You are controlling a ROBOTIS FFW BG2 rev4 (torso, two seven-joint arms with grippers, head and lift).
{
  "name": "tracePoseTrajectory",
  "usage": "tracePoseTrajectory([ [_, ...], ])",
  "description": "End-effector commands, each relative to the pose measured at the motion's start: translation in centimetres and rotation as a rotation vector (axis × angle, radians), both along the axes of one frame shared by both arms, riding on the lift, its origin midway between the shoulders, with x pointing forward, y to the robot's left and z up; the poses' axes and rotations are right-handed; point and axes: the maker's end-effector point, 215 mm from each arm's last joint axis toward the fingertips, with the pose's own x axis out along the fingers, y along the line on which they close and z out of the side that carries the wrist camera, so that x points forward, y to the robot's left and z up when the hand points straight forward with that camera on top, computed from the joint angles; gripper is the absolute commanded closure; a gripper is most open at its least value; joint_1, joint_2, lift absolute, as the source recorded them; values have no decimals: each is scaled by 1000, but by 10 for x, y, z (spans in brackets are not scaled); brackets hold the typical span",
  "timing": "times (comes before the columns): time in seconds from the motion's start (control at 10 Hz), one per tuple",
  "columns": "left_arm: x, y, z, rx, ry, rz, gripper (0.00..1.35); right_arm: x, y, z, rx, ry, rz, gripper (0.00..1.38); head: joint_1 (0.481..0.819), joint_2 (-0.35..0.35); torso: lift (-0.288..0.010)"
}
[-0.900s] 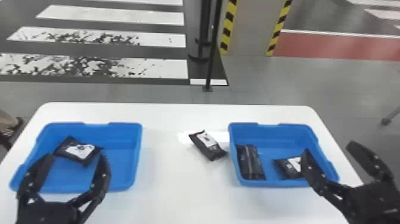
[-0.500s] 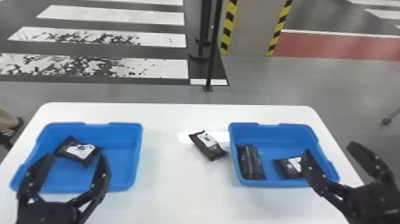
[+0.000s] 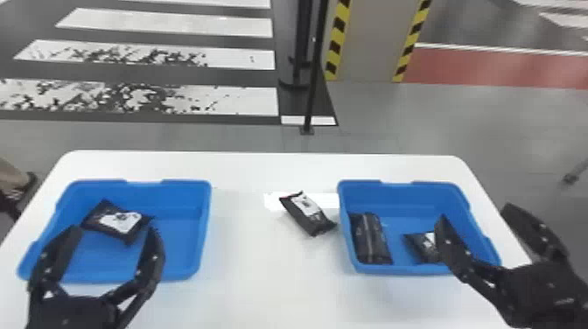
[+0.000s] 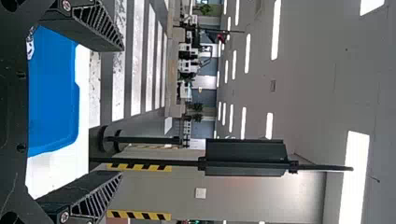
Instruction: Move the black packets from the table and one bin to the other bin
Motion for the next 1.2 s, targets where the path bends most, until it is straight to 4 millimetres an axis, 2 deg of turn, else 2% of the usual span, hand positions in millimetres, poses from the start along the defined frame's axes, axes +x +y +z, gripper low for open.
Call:
tracePoseTrajectory([
  [0.0,1,-1,0,0,1,-2,87,17,15,2,8,5,33,84,695,-91,-110],
  [0.2,1,-4,1,-3,-2,-7,87,47,26,5,30,-1,64,82,695,-69,-110],
  [0.3,2,-4,0,-3,1,-7,87,66,31,-3,16,30,105,81,695,-59,-110],
  [0.5,2,-8,0,-3,3,-13,87,113,34,-34,0,114,180,81,695,-38,-110],
  [0.7,3,-9,-1,-4,6,-16,87,139,51,-41,-24,133,231,81,695,-36,-110],
  [0.8,3,-10,-2,-4,8,-18,87,148,71,-48,-22,155,283,81,695,-32,-110],
  [0.9,4,-10,-2,-4,8,-18,87,154,99,-55,-29,193,345,81,695,-15,-110],
  [1.1,7,-14,1,-2,3,-24,87,164,150,-78,-67,284,466,81,695,46,-110],
])
